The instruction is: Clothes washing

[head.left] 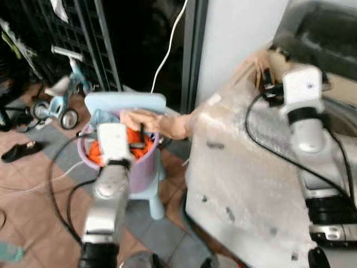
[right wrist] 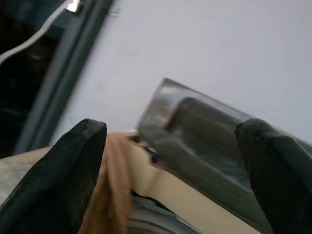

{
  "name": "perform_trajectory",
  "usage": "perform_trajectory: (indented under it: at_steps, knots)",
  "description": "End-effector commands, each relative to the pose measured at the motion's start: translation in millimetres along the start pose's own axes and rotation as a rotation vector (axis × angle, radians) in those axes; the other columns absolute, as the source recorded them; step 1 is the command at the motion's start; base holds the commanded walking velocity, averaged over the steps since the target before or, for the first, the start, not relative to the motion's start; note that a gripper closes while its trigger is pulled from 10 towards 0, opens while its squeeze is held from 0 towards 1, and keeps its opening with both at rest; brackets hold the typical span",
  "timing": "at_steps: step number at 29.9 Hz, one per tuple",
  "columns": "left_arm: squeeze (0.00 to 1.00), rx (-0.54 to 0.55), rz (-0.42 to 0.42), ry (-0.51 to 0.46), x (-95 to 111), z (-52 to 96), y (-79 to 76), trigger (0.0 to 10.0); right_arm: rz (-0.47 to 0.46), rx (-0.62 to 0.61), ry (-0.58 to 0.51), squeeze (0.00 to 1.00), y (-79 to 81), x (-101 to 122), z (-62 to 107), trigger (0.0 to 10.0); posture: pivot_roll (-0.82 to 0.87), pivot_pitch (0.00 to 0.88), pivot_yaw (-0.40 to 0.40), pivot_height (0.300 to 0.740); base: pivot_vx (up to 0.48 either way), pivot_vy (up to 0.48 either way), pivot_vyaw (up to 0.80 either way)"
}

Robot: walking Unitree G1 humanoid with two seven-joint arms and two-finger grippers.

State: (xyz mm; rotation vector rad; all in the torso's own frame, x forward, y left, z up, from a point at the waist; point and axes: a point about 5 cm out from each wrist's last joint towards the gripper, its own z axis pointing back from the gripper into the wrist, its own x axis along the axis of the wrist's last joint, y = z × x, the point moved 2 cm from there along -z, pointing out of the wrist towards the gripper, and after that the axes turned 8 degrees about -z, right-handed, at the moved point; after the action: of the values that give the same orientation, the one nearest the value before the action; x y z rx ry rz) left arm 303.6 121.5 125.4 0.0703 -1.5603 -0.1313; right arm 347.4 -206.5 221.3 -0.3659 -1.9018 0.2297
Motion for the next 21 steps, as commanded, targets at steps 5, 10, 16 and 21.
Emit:
perform_trajectory:
  at_steps: [5, 10, 16, 21]
  knots:
    - [0.00, 0.030, -0.016, 0.002, 1, 0.2, 9.9, 10.0, -0.008, 0.029, -0.044, 0.00, 13.5, 13, 1.2, 10.0, -0.02, 0.000, 0.007, 0.740, 0.000, 0.480, -0.76]
    - [0.00, 0.035, -0.014, 0.000, 1, 1.9, 12.5, 10.0, -0.011, 0.041, -0.040, 0.00, 18.3, 13, 3.7, 10.0, -0.02, 0.000, 0.006, 0.740, 0.000, 0.344, -0.61]
    - [0.00, 0.022, -0.013, -0.007, -2, 10.0, 14.9, 10.0, -0.023, 0.070, -0.025, 0.00, 27.5, 10, 11.4, 10.0, -0.01, 0.000, 0.005, 0.740, 0.000, 0.000, 0.00]
    - [0.00, 0.020, 0.012, 0.006, -5, 11.9, 13.4, 10.0, -0.024, 0.143, -0.032, 0.00, 42.9, 13, 15.1, 10.0, -0.02, 0.000, 0.007, 0.740, 0.000, 0.000, 0.00]
